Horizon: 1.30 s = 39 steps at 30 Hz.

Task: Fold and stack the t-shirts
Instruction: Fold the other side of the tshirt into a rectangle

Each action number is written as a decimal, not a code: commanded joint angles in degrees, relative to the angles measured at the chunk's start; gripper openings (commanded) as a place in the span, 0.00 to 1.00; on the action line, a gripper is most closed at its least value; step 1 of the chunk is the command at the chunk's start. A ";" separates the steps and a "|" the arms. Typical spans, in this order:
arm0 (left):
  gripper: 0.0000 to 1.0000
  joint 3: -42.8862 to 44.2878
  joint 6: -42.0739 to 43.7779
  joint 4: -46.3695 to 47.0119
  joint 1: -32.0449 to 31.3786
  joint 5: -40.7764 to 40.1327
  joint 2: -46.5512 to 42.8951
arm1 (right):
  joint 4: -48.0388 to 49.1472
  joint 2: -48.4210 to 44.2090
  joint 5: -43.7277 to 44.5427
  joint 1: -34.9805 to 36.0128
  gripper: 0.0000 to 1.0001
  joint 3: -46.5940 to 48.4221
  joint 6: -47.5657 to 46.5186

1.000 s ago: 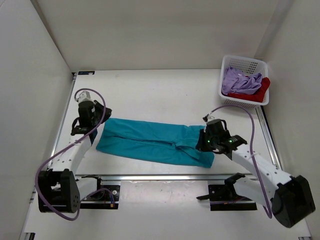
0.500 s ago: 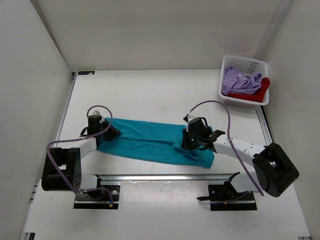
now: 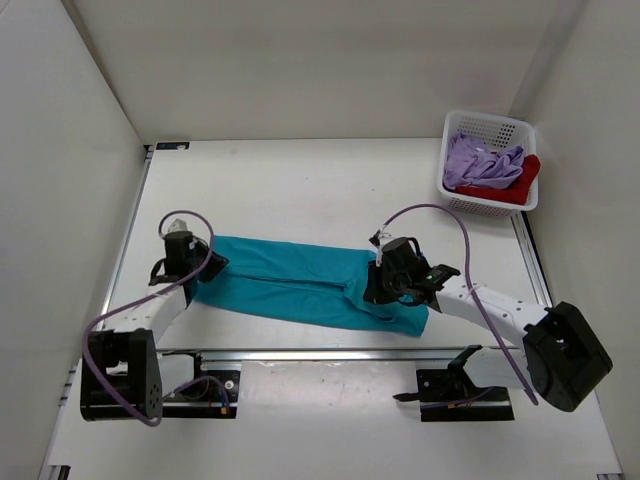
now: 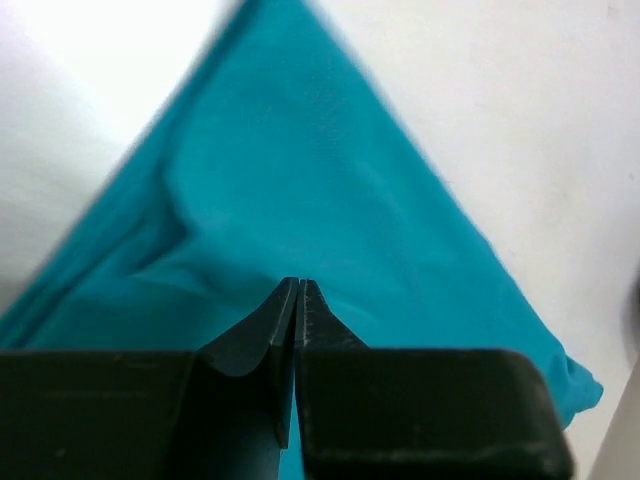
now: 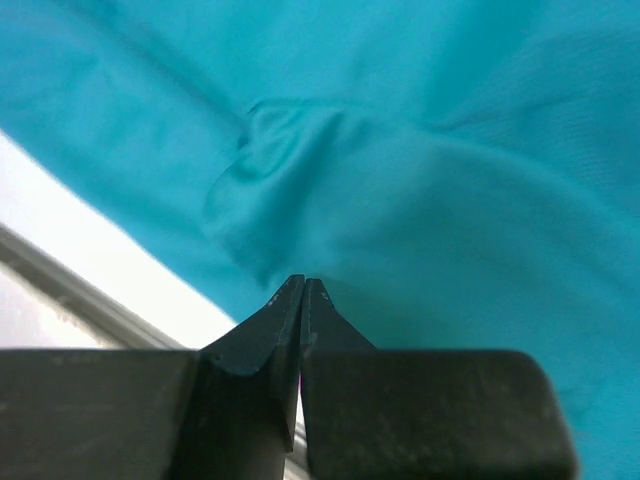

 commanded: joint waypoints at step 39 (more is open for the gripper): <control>0.07 13.34 7.09 -1.01 -22.59 0.30 3.18 | 17.83 11.26 -0.80 -14.13 0.02 -0.84 4.66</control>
